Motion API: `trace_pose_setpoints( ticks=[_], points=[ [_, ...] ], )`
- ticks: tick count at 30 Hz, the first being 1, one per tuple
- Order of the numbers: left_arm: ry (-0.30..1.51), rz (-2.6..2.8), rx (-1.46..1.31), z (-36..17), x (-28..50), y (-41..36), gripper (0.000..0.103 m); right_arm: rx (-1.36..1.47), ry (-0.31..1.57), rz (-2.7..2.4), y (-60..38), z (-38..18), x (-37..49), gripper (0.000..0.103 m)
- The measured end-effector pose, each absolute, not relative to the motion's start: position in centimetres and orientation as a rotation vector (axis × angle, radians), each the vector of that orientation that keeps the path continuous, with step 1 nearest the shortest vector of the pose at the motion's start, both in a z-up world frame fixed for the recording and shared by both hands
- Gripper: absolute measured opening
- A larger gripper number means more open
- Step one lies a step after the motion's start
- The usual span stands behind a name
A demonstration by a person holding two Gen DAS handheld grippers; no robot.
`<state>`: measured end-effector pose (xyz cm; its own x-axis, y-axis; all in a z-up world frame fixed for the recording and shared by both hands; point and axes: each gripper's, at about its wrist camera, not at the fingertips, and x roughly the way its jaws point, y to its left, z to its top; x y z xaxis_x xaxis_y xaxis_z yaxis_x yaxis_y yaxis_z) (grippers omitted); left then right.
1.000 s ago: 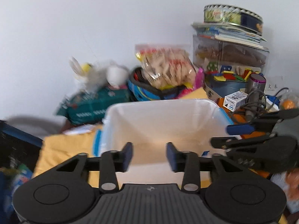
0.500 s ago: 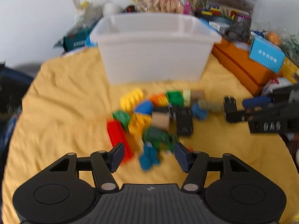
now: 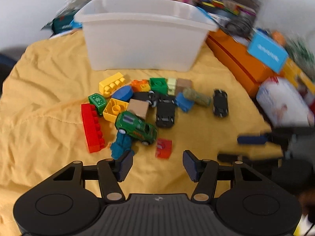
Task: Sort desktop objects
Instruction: 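Move both open tools back to the toy pile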
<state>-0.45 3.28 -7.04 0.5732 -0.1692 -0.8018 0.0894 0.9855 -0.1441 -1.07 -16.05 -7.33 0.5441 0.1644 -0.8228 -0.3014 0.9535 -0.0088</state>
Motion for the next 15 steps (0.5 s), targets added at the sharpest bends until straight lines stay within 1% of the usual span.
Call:
trace_pose_setpoints(
  ticks=[2,4,10,11,15],
  points=[
    [0.966,-0.128,-0.161,-7.4,0.7,3.7,0.057,-0.161,0.954,0.283,-15.9,-7.4,-1.3,0.052],
    [0.979,-0.091,-0.217,-7.9,1.9,4.1,0.057,-0.165,0.952,0.285,-15.9,-7.5,-1.4,0.053],
    [0.963,0.002,-0.202,-8.3,4.7,4.6,0.055,-0.170,0.954,0.284,-16.0,-7.8,-1.5,0.053],
    [0.969,0.005,-0.192,-8.4,5.2,4.8,0.047,-0.170,0.957,0.282,-16.1,-7.8,-1.5,0.053],
    [0.997,-0.034,-0.171,-8.5,6.1,5.2,0.043,-0.170,0.957,0.271,-16.4,-7.9,-1.5,0.053]
  ],
)
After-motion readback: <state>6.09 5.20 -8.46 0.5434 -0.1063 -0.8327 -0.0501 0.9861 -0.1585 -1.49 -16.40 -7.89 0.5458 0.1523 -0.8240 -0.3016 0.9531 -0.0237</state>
